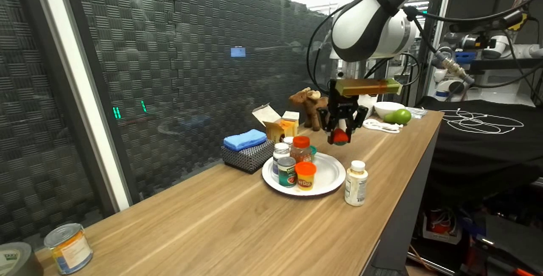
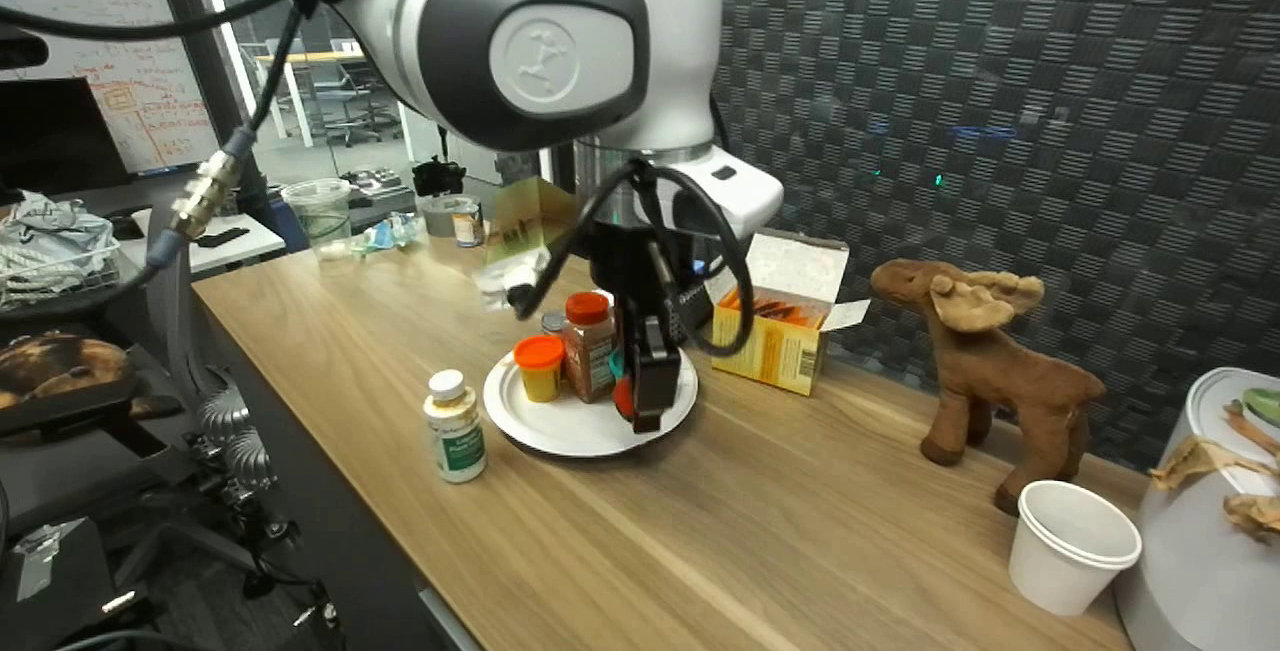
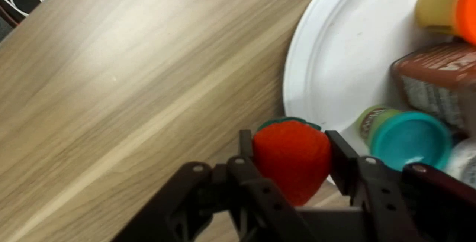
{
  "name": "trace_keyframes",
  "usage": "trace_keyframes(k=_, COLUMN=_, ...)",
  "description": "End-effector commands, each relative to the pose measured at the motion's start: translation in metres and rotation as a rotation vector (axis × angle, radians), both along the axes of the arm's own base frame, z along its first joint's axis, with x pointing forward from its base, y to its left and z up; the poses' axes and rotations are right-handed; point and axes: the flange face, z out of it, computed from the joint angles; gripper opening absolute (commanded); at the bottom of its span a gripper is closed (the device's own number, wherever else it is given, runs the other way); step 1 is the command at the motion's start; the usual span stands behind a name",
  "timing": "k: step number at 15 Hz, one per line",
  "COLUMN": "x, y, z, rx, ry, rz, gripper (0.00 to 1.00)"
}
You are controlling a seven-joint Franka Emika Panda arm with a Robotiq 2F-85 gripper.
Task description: Place the bottles and the strawberry on the white plate
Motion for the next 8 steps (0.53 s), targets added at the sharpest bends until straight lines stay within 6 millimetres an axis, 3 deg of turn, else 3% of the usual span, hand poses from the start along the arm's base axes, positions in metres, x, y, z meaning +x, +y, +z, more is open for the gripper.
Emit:
trace_keyframes(k=1, x=-0.002, y=0.040, z=0.020, rx=0.012, ry=-0.031, rz=0.093, gripper=0.26)
trace_keyframes(k=5, x=0.010, y=0.057, z=0.009, rx=0.028, ry=-0.037, rz=0.170, gripper=0.26)
trace_keyframes(k=8, x=0.009, y=0.053, z=0.002, rx=0.038, ry=-0.026, rz=0.191, gripper=0.26)
